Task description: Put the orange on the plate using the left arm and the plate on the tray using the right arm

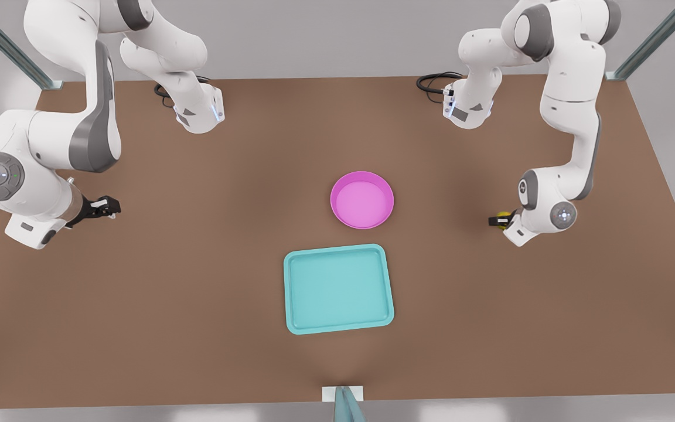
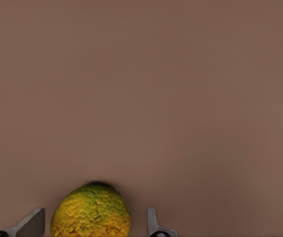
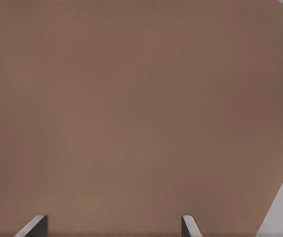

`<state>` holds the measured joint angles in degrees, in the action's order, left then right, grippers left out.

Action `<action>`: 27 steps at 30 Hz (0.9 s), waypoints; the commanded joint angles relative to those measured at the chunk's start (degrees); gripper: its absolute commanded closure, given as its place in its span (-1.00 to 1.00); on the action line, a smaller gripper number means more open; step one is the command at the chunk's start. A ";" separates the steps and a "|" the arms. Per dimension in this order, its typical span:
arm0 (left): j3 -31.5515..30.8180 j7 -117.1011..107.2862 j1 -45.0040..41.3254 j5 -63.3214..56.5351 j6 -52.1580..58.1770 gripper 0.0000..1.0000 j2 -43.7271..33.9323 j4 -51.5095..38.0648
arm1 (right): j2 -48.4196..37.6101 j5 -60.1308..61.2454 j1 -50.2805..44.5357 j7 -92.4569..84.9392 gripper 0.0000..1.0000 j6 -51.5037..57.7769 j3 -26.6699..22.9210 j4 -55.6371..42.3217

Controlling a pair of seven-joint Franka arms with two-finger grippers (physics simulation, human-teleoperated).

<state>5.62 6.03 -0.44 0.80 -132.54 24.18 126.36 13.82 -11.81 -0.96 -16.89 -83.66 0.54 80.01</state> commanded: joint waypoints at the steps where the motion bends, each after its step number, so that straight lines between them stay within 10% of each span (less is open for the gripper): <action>1: 0.00 1.00 0.00 -0.09 -1.32 -1.00 0.43 -0.06 | -0.02 0.03 0.00 -0.87 -1.00 -0.10 -0.01 -0.03; 10: 0.00 1.00 0.00 -0.09 -2.11 -0.22 1.14 -0.24 | 0.07 0.03 -0.09 -0.87 -1.00 -0.19 -0.01 -0.03; 16: 0.00 -5.32 -4.83 -0.09 4.83 -0.19 -5.63 -0.59 | 0.07 0.12 0.00 -1.04 -1.00 -0.27 -0.01 -0.12; 20: -0.96 -20.87 -23.54 0.00 16.69 -0.20 -6.86 -9.02 | 0.07 0.12 0.00 -0.95 -1.00 -0.36 -0.01 -0.20; 27: -6.24 -52.17 -42.36 9.66 22.32 -0.23 11.33 -37.68 | 0.07 0.12 0.00 -1.04 -1.00 -0.45 -0.01 -0.47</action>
<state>-0.03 -12.02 -42.54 7.82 -115.24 34.17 90.56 13.96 -11.72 -0.97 -17.64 -84.05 0.54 79.57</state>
